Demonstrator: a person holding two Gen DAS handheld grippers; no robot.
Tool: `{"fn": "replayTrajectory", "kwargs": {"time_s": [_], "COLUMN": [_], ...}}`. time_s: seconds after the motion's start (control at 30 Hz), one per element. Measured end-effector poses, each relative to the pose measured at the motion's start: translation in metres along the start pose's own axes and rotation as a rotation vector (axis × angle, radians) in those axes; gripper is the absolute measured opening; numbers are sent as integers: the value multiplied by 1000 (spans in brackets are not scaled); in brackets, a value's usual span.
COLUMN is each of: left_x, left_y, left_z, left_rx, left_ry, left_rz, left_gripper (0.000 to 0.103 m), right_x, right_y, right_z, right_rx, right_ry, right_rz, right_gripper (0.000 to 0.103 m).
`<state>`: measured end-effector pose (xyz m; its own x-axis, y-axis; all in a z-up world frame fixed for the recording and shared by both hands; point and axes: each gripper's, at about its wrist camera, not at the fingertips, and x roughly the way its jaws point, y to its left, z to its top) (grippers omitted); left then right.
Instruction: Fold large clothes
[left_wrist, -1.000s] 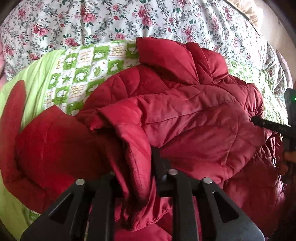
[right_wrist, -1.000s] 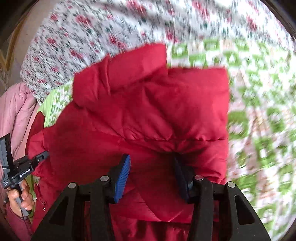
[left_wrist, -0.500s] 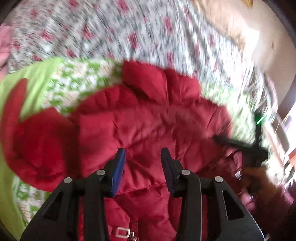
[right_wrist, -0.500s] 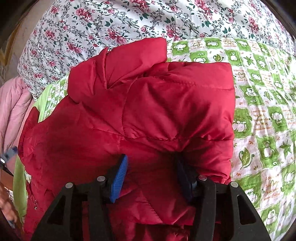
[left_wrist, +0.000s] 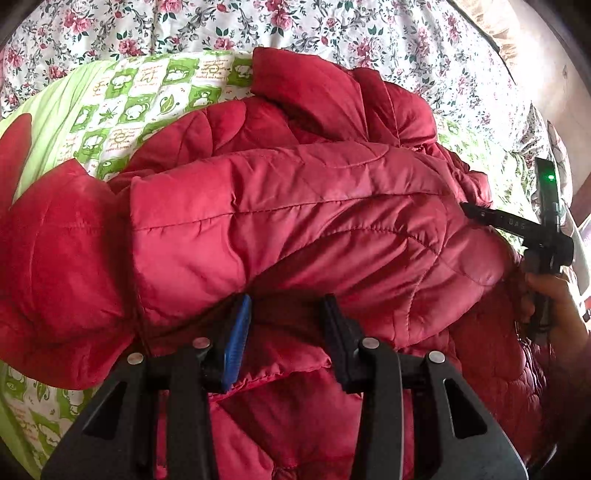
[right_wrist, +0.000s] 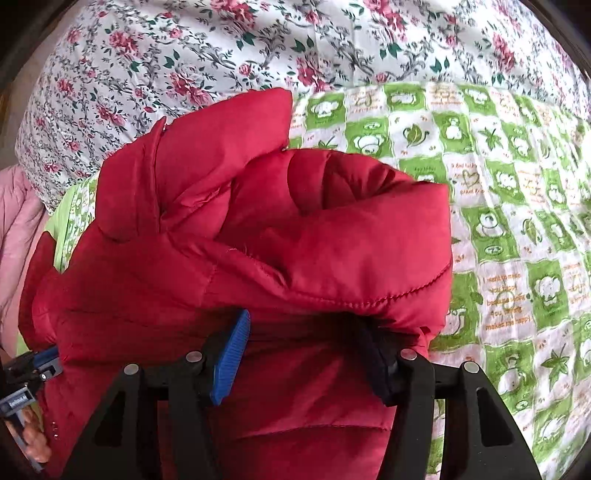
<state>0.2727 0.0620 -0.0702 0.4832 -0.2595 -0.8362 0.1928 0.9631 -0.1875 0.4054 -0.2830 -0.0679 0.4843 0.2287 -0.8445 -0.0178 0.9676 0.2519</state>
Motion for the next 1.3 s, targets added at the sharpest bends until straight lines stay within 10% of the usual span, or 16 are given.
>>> {"fn": "replayTrajectory", "kwargs": {"time_s": [0.23, 0.77, 1.3], "left_x": [4, -45, -121], "left_y": [0, 13, 122], "left_z": [3, 2, 12], "left_rx": [6, -38, -250], "left_ry": [-4, -81, -214], "left_rz": [5, 38, 198], "left_gripper": [39, 38, 38], "right_x": [-62, -16, -99], "right_y": [52, 69, 72], "right_z": [-26, -57, -72], "right_rx": [-98, -223, -109], "right_ry": [-73, 51, 6], "right_rz": [-3, -70, 116], "right_gripper": [61, 61, 62]}}
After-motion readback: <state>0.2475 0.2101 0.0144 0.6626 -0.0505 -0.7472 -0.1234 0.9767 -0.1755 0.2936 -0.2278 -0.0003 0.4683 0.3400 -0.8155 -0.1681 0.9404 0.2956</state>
